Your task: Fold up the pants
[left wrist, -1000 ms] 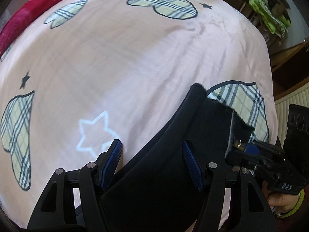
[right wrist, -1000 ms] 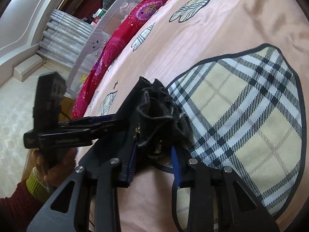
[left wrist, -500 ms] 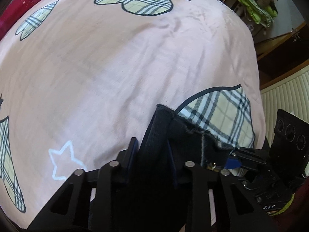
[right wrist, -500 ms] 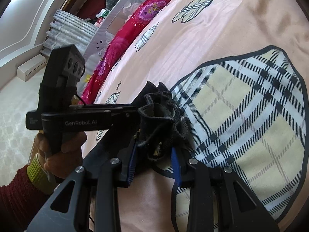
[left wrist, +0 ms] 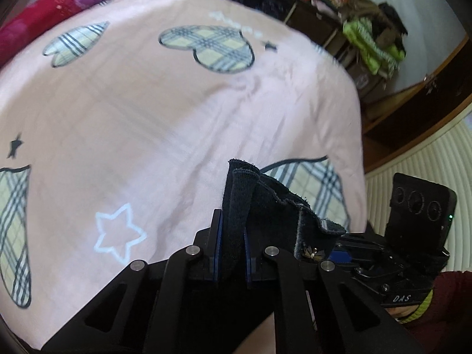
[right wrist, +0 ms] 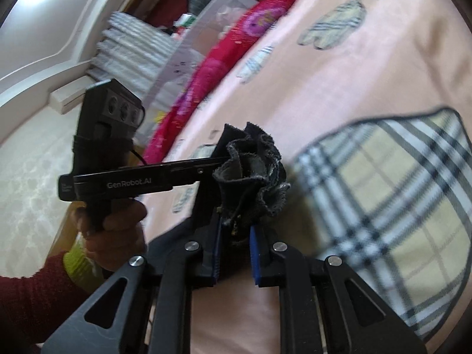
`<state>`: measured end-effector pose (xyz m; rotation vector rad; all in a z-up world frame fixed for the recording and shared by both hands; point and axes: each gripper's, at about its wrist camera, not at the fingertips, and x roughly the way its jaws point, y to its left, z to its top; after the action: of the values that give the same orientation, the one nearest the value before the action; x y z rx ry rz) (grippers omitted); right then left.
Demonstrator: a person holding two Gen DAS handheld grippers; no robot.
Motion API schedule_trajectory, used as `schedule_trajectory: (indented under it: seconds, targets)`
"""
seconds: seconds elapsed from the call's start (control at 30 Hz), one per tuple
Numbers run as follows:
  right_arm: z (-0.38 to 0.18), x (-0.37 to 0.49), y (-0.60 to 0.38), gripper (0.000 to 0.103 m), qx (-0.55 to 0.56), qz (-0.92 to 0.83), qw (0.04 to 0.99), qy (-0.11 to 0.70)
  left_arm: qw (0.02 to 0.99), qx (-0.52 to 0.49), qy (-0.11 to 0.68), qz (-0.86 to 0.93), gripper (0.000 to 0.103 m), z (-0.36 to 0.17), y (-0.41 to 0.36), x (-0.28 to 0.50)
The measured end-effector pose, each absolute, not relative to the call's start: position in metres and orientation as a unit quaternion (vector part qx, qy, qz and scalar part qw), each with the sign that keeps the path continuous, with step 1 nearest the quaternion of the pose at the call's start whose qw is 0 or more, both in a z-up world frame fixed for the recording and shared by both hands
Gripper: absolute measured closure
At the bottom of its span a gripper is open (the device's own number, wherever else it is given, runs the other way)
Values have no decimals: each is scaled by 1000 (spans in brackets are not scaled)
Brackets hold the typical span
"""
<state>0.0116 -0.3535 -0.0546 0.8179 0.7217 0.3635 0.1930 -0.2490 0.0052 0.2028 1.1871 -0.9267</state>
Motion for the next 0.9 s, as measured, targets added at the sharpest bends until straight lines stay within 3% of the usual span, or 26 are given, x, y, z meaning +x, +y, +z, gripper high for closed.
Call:
schedule_trajectory:
  seconds: [0.47, 0.9]
  targets:
    - [1, 33, -252, 85, 322, 347, 816, 330, 794, -23, 485, -367, 93, 65, -93, 157]
    - [-30, 61, -153, 85, 218, 391, 790, 419, 807, -102, 521, -258, 98, 2, 10, 135]
